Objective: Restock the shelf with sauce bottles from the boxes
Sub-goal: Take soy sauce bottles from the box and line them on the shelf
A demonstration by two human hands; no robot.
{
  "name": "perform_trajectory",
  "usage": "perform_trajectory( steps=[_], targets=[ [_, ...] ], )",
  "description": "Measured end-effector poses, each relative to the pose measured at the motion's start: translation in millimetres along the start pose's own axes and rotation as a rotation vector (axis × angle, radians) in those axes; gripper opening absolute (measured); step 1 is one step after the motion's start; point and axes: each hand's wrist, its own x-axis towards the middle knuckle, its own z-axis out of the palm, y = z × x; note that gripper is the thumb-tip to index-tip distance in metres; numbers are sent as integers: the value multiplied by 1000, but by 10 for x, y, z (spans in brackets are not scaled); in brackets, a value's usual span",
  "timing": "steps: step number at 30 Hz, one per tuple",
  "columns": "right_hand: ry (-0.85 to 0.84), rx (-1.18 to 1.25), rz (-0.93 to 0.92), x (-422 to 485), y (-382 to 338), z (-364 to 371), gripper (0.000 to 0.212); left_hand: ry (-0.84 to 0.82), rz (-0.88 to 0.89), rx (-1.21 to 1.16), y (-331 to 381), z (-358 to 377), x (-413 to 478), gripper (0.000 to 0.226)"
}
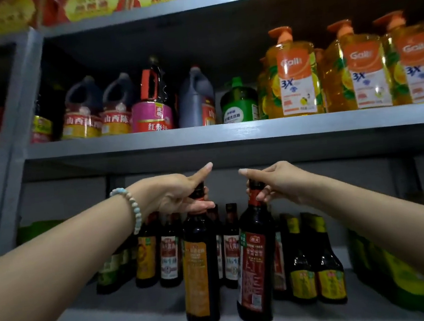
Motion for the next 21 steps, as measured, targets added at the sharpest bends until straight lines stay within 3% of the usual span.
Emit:
perform_trajectory(
  steps=[7, 14, 21],
  targets=[
    [39, -112, 54, 390, 249, 386, 64, -2, -18, 21, -279, -269, 584, 62],
    [49, -126, 138, 699, 518, 532, 71, -1, -33, 14, -525, -332, 832, 94],
    [39, -123, 175, 771, 584, 561, 76, -28, -47, 16, -608, -372, 960, 91]
  ],
)
